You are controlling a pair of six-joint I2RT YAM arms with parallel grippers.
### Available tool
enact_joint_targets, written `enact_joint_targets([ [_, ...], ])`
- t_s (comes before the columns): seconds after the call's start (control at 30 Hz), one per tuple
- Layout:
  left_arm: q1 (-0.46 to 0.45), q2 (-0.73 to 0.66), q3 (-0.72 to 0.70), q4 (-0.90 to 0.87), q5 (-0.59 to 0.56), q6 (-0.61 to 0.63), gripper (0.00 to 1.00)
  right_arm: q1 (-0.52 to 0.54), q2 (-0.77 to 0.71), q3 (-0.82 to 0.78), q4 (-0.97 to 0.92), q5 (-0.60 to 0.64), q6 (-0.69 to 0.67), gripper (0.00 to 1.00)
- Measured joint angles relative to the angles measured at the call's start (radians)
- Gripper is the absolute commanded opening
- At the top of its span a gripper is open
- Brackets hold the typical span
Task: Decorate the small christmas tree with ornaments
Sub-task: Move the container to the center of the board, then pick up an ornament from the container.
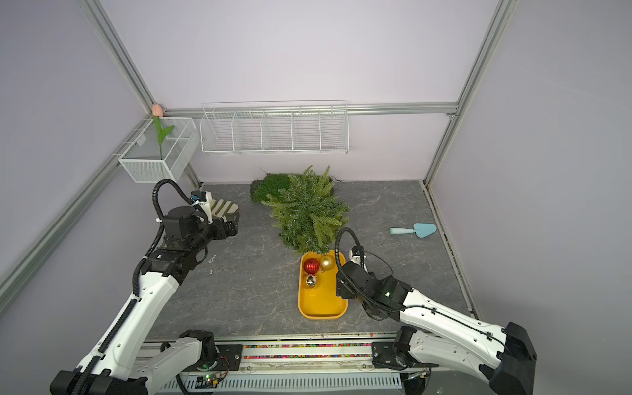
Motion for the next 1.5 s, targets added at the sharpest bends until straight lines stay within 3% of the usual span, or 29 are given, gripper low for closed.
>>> enact_joint_targets([
  [0.27, 0.0, 0.0, 0.0, 0.0, 0.002, -0.001, 0.97, 0.035, 0.063, -0.115, 0.31, -0.127, -0.337, 0.79],
  [0.53, 0.0, -0.01, -0.001, 0.0, 0.002, -0.001, 0.97, 0.054, 0.168, -0.249, 0.67, -0.211, -0.781, 0.79],
  [0.8, 0.0, -0.021, -0.009, 0.0, 0.002, -0.004, 0.97, 0.051, 0.345, -0.232, 0.821, -0.239, -1.092, 0.79],
  [1.17, 0.0, -0.021, -0.011, 0.0, 0.018, -0.011, 0.97, 0.024, 0.526, -0.137, 0.839, -0.27, -1.223, 0.75],
  [1.5, 0.0, -0.021, -0.011, 0.0, 0.02, -0.011, 0.97, 0.022, 0.574, -0.127, 0.847, -0.27, -1.224, 0.6],
])
